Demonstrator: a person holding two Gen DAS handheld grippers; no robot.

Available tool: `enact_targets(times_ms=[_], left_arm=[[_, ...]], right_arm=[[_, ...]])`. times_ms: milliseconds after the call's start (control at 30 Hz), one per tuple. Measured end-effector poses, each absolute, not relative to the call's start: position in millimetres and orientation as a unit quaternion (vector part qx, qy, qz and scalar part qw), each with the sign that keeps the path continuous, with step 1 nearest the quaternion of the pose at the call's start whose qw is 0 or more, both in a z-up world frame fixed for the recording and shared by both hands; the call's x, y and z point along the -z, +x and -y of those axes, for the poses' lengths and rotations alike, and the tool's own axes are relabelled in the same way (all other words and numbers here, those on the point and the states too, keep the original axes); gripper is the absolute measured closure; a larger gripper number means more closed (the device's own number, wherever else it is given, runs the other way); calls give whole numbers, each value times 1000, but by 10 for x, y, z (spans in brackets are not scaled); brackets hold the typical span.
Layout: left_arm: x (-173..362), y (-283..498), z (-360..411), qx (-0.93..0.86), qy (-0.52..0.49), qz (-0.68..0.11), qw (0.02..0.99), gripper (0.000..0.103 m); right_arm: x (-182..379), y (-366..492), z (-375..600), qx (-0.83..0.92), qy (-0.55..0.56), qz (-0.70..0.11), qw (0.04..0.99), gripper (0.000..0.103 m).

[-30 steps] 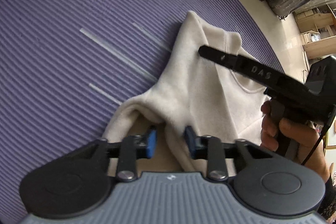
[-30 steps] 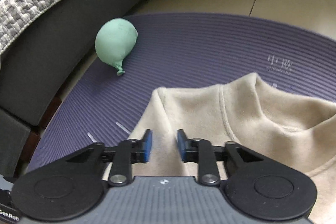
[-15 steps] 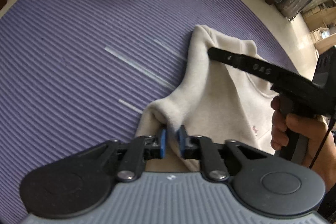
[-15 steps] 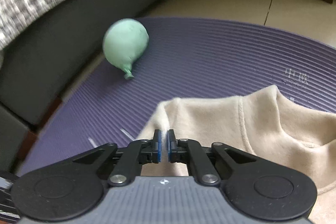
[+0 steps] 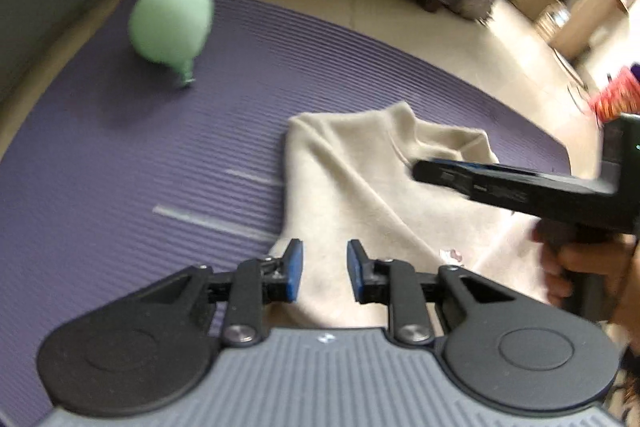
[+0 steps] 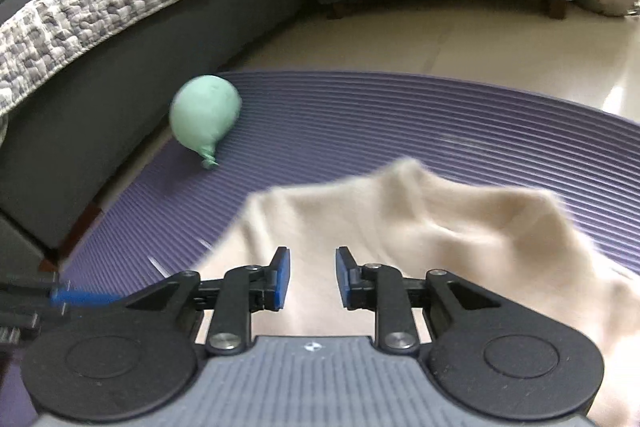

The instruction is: Fold clothes

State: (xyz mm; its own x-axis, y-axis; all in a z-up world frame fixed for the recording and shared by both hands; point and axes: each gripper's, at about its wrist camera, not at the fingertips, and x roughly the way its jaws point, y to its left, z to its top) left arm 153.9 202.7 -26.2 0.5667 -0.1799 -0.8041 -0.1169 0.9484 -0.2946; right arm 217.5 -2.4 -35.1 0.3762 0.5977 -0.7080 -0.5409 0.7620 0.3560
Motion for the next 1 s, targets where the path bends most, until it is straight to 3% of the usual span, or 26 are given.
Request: enact_targets(times_ms=[333, 367, 400, 433, 700, 1000], left_arm=[[652, 1684, -1931, 18, -80, -486, 870, 85], [670, 1703, -1927, 16, -79, -487, 870, 87], [672, 1730, -1926, 14, -80, -490, 868, 87], [672, 1690, -1956, 13, -80, -493, 866, 87], [479, 1672, -1976, 22, -83, -483, 872, 87], [522, 2252, -1916, 40, -80, -435, 896, 87]], right_arm=[[572, 2191, 1087, -232, 45, -465, 853, 80], [617, 2214, 1137, -225, 44, -467, 854, 86], [644, 2232, 1175, -216, 40, -469, 855, 100], [672, 2264, 1218, -204, 36, -469, 859, 101], [643, 2358, 1098, -196, 49, -463, 863, 95], [677, 2438, 1053, -197, 52, -452, 869, 91]])
